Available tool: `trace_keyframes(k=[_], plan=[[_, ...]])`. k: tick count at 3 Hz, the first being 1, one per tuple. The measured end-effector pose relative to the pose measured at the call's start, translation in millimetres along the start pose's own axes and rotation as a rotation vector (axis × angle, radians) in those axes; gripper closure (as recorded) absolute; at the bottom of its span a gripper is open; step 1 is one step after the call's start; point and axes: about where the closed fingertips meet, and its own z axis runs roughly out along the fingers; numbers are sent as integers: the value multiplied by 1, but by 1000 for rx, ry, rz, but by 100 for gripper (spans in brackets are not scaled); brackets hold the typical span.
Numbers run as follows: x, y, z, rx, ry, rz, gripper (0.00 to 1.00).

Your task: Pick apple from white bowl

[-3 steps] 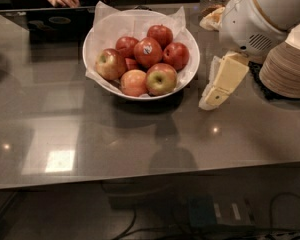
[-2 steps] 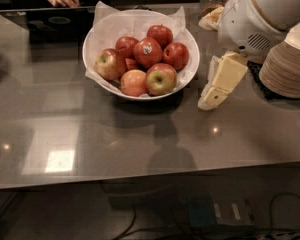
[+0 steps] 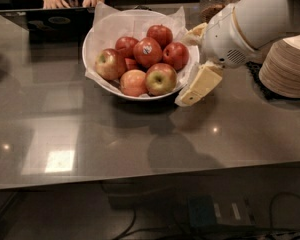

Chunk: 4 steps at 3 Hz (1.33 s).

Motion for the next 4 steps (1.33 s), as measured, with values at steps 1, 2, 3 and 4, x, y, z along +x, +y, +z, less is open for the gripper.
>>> trace_keyframes(k=[1,2,3,4], plan=[[-1,-1,20,-29,-82,16,28],[-3,-4,34,-62,-173,31,27],[-5,-9,39,-62,-238,37,26],[-9,-12,44,-73,-291,40,24]])
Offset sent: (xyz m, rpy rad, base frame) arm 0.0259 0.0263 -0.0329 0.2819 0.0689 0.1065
